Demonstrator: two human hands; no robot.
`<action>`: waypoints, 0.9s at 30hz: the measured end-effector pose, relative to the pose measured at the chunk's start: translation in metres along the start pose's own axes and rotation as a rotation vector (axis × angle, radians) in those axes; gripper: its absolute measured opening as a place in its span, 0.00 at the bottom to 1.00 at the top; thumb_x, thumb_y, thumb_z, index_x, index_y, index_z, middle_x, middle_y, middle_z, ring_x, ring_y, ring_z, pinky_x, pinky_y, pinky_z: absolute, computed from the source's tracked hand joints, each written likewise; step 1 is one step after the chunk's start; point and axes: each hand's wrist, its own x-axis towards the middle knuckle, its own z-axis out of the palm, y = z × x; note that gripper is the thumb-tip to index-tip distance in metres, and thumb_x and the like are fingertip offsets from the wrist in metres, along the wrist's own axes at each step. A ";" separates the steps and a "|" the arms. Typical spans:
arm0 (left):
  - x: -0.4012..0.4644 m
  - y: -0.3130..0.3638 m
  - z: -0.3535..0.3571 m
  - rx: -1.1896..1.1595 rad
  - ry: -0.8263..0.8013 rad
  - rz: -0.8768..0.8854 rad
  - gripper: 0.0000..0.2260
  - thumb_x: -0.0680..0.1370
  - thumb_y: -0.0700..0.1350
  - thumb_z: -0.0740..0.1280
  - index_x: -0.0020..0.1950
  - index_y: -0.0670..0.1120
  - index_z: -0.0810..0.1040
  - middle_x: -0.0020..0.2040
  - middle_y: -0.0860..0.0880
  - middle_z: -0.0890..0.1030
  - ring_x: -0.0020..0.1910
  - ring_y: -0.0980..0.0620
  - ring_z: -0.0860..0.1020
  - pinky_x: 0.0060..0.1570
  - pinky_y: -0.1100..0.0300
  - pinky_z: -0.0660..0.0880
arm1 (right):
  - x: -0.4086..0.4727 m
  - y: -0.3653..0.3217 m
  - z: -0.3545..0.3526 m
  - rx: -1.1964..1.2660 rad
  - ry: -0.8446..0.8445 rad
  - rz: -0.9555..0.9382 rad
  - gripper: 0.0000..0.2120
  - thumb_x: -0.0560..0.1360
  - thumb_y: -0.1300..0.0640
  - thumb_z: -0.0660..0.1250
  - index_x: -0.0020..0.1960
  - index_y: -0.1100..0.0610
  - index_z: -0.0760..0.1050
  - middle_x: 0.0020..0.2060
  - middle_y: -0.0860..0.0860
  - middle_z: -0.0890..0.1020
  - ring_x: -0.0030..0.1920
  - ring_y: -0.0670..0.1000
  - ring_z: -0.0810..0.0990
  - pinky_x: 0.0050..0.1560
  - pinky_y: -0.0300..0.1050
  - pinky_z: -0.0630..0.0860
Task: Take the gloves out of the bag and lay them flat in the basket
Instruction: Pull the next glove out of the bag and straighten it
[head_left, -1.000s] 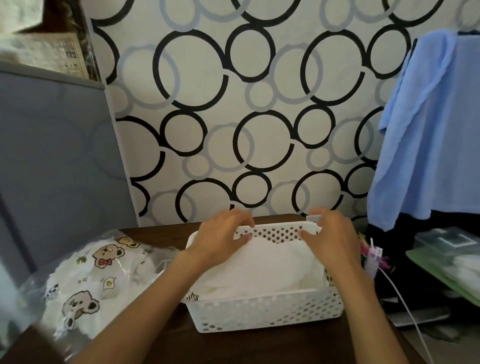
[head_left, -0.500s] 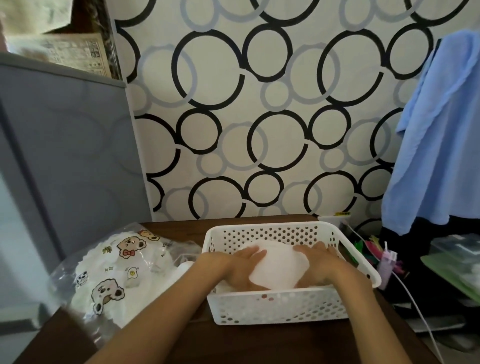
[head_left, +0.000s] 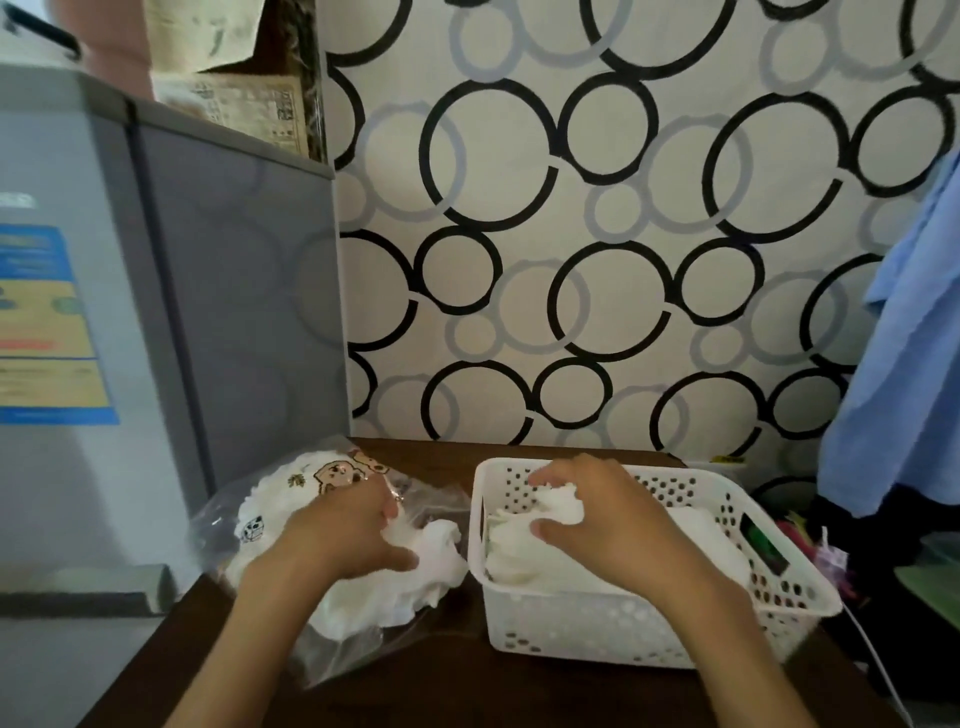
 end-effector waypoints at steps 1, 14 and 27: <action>0.004 -0.001 0.002 0.017 0.025 -0.009 0.15 0.74 0.50 0.70 0.56 0.52 0.69 0.57 0.53 0.76 0.56 0.51 0.75 0.58 0.54 0.73 | -0.001 -0.013 0.007 0.009 0.034 -0.058 0.17 0.75 0.49 0.68 0.63 0.42 0.73 0.61 0.42 0.74 0.62 0.44 0.69 0.57 0.39 0.68; -0.001 -0.038 -0.025 -0.163 0.235 0.077 0.16 0.74 0.39 0.68 0.33 0.59 0.82 0.43 0.58 0.83 0.46 0.57 0.80 0.50 0.56 0.78 | 0.030 -0.057 0.086 -0.179 0.042 -0.283 0.13 0.79 0.56 0.62 0.61 0.45 0.78 0.60 0.48 0.76 0.59 0.49 0.70 0.58 0.43 0.68; -0.013 -0.020 -0.025 -0.018 -0.100 0.233 0.25 0.67 0.57 0.76 0.63 0.55 0.77 0.62 0.58 0.76 0.60 0.56 0.74 0.61 0.54 0.73 | 0.030 -0.059 0.069 0.126 -0.028 -0.080 0.07 0.68 0.50 0.75 0.35 0.47 0.78 0.37 0.40 0.70 0.35 0.39 0.69 0.33 0.31 0.61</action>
